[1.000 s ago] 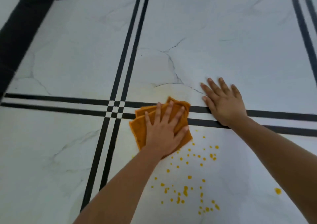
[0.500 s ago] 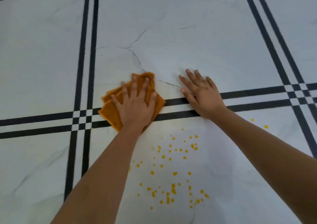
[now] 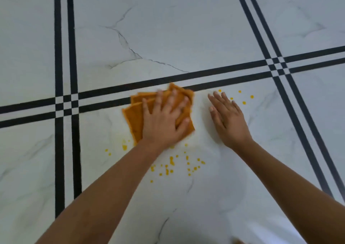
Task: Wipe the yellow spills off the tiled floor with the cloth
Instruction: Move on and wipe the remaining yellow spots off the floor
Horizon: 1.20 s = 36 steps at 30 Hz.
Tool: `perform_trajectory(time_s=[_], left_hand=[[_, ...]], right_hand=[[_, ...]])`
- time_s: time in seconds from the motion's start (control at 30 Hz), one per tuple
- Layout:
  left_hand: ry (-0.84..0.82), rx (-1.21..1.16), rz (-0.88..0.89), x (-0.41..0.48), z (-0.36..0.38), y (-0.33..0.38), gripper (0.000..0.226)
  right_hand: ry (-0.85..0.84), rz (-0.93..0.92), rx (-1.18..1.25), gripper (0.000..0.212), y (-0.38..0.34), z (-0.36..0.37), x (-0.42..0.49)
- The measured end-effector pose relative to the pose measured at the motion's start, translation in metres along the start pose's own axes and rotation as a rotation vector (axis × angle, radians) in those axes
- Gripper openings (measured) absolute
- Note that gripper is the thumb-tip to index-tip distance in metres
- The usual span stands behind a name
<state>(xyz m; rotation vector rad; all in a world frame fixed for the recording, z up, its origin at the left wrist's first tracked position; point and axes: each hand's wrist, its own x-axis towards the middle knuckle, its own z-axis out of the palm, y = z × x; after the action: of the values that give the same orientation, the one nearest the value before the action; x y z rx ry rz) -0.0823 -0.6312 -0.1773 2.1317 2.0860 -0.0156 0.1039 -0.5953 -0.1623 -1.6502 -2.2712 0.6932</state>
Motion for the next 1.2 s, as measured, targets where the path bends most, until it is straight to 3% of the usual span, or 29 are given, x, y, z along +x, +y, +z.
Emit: perform_trajectory(time_s=[0.07, 0.1, 0.23, 0.27, 0.37, 0.4, 0.43, 0.53, 0.57, 0.67, 0.7, 0.83, 1.0, 1.1, 1.2], left_hand=[[-0.057, 0.047, 0.188, -0.013, 0.001, 0.004, 0.059], [-0.049, 0.030, 0.180, -0.007, 0.001, 0.001, 0.058], [0.017, -0.119, -0.324, 0.006, -0.001, 0.012, 0.057], [0.039, -0.134, -0.296, -0.005, 0.003, 0.023, 0.057], [-0.019, -0.018, 0.137, -0.049, 0.007, 0.036, 0.057], [-0.031, -0.022, 0.175, -0.049, 0.005, 0.026, 0.057], [-0.031, -0.034, 0.095, -0.045, 0.005, 0.012, 0.057], [0.021, -0.091, -0.412, -0.050, 0.004, -0.013, 0.059], [0.049, -0.102, -0.450, -0.062, 0.005, -0.013, 0.060], [-0.010, -0.015, -0.163, -0.098, 0.005, -0.030, 0.060], [-0.045, -0.019, -0.145, -0.100, 0.002, -0.048, 0.061], [-0.017, -0.075, -0.589, -0.098, 0.003, -0.085, 0.067], [-0.050, -0.262, -0.416, -0.115, -0.018, -0.095, 0.066], [0.167, -0.398, -0.575, -0.136, -0.029, -0.125, 0.060], [0.199, -0.304, -0.736, -0.178, -0.020, -0.143, 0.059]], right_hand=[[0.021, 0.037, 0.008, 0.053, 0.002, -0.005, -0.019], [0.022, 0.043, 0.001, 0.054, 0.003, -0.007, -0.026], [-0.009, -0.010, -0.052, 0.062, 0.004, -0.009, -0.046], [-0.007, -0.022, -0.059, 0.062, 0.004, -0.009, -0.048], [-0.017, -0.023, -0.048, 0.063, 0.001, -0.010, -0.052], [-0.026, -0.023, -0.047, 0.064, -0.001, -0.010, -0.051], [-0.039, -0.030, -0.048, 0.064, -0.005, -0.006, -0.052], [-0.070, -0.106, -0.063, 0.062, -0.017, 0.005, -0.052], [-0.076, -0.138, -0.064, 0.061, -0.021, 0.007, -0.051], [-0.109, -0.179, -0.082, 0.065, -0.032, 0.009, -0.039], [-0.122, -0.176, -0.079, 0.067, -0.036, 0.014, -0.034], [-0.121, -0.149, -0.049, 0.069, -0.045, 0.021, -0.028], [-0.144, -0.245, 0.019, 0.065, -0.086, 0.032, -0.029], [-0.260, -0.356, -0.006, 0.055, -0.135, 0.054, -0.029], [-0.386, -0.463, -0.112, 0.065, -0.189, 0.094, -0.022]])
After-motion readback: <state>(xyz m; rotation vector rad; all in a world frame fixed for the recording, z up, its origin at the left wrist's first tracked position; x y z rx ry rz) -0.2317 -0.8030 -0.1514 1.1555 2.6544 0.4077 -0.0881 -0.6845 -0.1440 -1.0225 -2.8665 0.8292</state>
